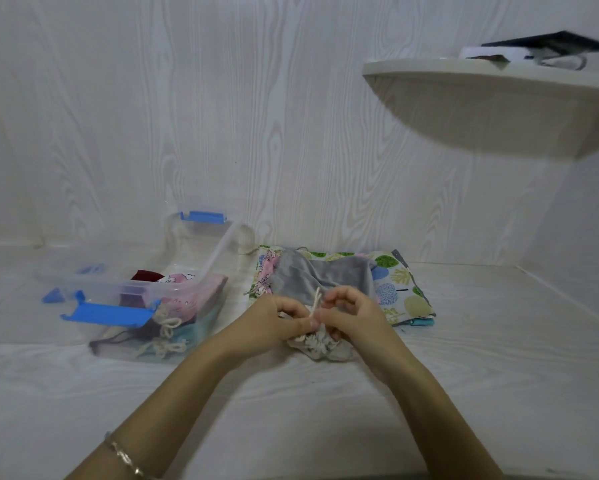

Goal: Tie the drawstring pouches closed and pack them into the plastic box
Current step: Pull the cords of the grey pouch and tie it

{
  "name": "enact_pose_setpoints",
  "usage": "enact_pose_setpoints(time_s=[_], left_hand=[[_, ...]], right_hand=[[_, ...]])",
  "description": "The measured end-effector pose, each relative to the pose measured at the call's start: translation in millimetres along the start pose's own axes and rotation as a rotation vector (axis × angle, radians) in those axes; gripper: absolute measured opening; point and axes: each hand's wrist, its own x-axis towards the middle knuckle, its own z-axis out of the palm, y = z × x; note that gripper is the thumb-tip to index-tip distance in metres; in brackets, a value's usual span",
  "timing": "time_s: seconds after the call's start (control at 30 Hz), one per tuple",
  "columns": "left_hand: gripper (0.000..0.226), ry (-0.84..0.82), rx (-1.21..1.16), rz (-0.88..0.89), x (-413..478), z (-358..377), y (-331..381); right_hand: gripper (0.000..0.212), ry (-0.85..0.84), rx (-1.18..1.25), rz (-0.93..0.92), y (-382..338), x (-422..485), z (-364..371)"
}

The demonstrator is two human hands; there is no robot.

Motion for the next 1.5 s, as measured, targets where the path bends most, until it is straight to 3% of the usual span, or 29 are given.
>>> enact_pose_setpoints(time_s=[0.2, 0.3, 0.37, 0.43, 0.5, 0.63, 0.7, 0.8, 0.9, 0.93, 1.03, 1.1, 1.3, 1.4, 1.5], left_hand=[[0.016, 0.046, 0.107, 0.059, -3, 2, 3], [0.018, 0.091, 0.284, 0.095, -5, 1, 5], [0.020, 0.076, 0.412, 0.131, -8, 3, 7], [0.021, 0.063, 0.475, 0.162, -10, 4, 10], [0.024, 0.091, 0.517, 0.174, -12, 4, 12], [0.024, 0.127, 0.439, 0.132, -12, 1, 13], [0.022, 0.143, 0.397, 0.120, -10, 2, 12], [0.022, 0.181, 0.377, 0.133, -9, 3, 12], [0.023, 0.150, 0.364, 0.123, -8, 7, 8], [0.023, 0.136, 0.363, 0.116, -7, 9, 6], [0.024, 0.152, 0.335, 0.113, -8, 11, 3], [0.022, 0.194, 0.319, 0.130, -11, 8, 0], [0.016, 0.260, 0.275, 0.200, -18, -3, -5], [0.020, 0.277, 0.091, 0.173, -22, -4, -4], [0.038, 0.264, -0.148, 0.143, -21, -2, -5]], right_hand=[[0.043, -0.072, -0.062, -0.105, -4, -10, -3], [0.050, -0.057, -0.312, -0.240, 1, -12, -3], [0.040, 0.003, -0.574, -0.385, 6, -10, 0], [0.025, 0.052, -0.660, -0.486, 12, -5, 1], [0.024, 0.037, -0.579, -0.424, 13, -4, -1], [0.018, -0.169, -0.097, -0.148, 10, -3, -6], [0.013, -0.211, 0.026, -0.087, 9, -3, -7], [0.013, -0.236, 0.073, -0.059, 7, -2, -10], [0.039, -0.366, 0.062, -0.001, 3, -1, -14], [0.039, -0.386, 0.020, 0.001, 3, -1, -14], [0.023, -0.231, 0.101, -0.038, 1, 1, -6], [0.037, -0.107, 0.368, -0.007, 4, 4, -5], [0.030, -0.054, 0.730, 0.047, 6, -2, 0], [0.030, 0.002, 0.762, 0.032, 6, -2, 2], [0.031, 0.050, 0.771, 0.023, 11, 1, 1]])
